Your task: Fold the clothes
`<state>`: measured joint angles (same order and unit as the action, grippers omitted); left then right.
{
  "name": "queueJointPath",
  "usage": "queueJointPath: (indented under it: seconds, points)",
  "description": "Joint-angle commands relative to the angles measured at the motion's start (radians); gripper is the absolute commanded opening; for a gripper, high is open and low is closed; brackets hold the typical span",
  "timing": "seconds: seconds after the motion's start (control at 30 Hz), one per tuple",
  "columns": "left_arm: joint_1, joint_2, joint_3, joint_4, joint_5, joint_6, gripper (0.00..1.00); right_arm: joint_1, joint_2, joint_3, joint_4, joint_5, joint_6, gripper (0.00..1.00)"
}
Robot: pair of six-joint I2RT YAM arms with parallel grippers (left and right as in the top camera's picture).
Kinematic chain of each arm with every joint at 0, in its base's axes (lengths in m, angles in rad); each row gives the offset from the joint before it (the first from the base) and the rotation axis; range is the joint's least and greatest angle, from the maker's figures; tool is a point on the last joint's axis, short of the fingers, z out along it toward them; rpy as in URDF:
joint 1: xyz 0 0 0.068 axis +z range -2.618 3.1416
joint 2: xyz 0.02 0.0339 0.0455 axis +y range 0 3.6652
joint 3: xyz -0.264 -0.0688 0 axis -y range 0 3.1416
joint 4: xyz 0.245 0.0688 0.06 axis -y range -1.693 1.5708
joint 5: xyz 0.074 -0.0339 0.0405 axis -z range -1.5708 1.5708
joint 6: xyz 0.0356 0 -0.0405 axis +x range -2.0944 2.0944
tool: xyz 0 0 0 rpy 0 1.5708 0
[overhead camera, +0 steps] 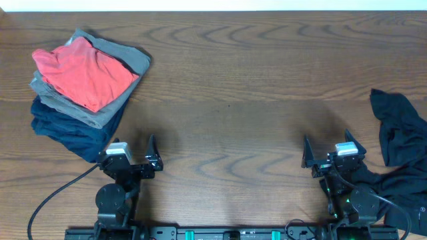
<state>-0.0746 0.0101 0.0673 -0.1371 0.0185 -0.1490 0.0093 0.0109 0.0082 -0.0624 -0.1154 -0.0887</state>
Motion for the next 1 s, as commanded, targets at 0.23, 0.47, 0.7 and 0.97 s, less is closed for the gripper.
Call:
queueJointPath:
  seconds: [0.23, 0.47, 0.7, 0.97]
  points:
    - [0.004, -0.008, -0.035, 0.009, -0.002, 0.092, 0.98, 0.011, -0.006, -0.003, -0.001, 0.003, -0.014, 0.99]
    - [0.004, -0.008, -0.035, 0.009, -0.002, 0.092, 0.98, 0.011, -0.006, -0.003, -0.001, 0.003, -0.014, 0.99]
    - [0.004, -0.008, -0.035, 0.009, -0.002, 0.092, 0.98, 0.011, -0.006, -0.003, -0.001, 0.003, -0.014, 0.98]
    - [0.004, -0.006, -0.035, 0.009, -0.002, 0.092, 0.98, 0.011, -0.006, -0.003, -0.001, 0.003, -0.014, 0.99]
